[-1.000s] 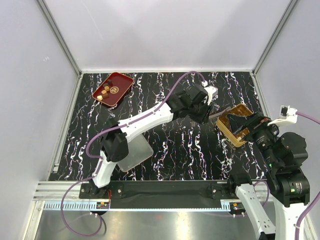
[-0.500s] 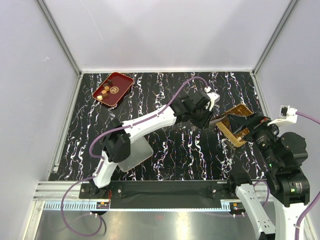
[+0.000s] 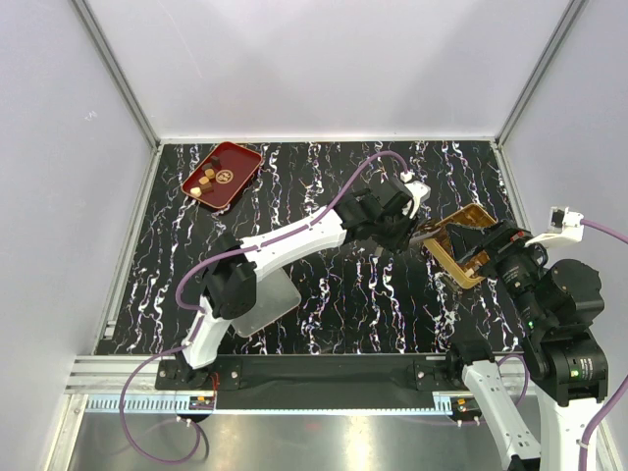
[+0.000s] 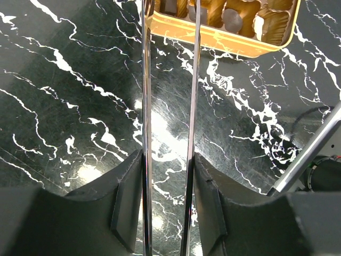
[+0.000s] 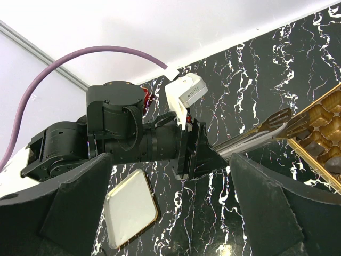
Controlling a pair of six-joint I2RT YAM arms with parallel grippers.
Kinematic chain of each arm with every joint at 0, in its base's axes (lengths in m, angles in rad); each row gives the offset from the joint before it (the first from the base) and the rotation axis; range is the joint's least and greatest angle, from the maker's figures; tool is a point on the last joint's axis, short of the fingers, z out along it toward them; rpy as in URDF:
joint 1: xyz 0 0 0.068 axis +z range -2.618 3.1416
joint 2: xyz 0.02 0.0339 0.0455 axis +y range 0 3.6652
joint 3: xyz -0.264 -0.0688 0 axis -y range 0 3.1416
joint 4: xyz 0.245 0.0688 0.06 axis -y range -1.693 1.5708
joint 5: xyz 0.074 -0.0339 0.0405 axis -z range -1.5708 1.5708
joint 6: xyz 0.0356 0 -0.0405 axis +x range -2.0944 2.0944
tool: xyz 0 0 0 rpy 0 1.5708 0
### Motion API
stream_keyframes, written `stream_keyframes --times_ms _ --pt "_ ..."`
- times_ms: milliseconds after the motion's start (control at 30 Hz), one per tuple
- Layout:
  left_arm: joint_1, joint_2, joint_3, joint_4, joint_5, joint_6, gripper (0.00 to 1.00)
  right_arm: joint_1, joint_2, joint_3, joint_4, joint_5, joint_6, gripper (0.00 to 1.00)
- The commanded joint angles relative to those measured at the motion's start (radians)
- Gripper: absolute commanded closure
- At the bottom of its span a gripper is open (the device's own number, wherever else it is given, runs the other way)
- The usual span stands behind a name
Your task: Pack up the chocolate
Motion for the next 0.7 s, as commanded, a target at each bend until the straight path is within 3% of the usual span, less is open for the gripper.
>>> stream_keyframes --times_ms 0,100,333,467,667 --pt "-0.004 -0.033 0.042 0.033 -0.033 0.016 0.57 0.006 0.008 0.003 0.033 -0.011 0.007 0.00" --pt "-0.004 -0.076 0.043 0.028 -0.056 0.014 0.57 0.006 0.006 0.004 0.036 -0.011 0.010 0.00" --pt "0.042 -0.163 0.100 -0.102 -0.251 0.016 0.57 0.005 0.000 0.000 0.030 -0.010 0.011 0.00" --pt "0.157 -0.267 0.011 -0.138 -0.278 -0.010 0.57 0.005 -0.005 -0.005 0.031 -0.014 0.014 0.00" --pt "0.424 -0.429 -0.190 -0.155 -0.310 -0.059 0.57 0.006 -0.009 -0.011 0.031 -0.008 0.004 0.00"
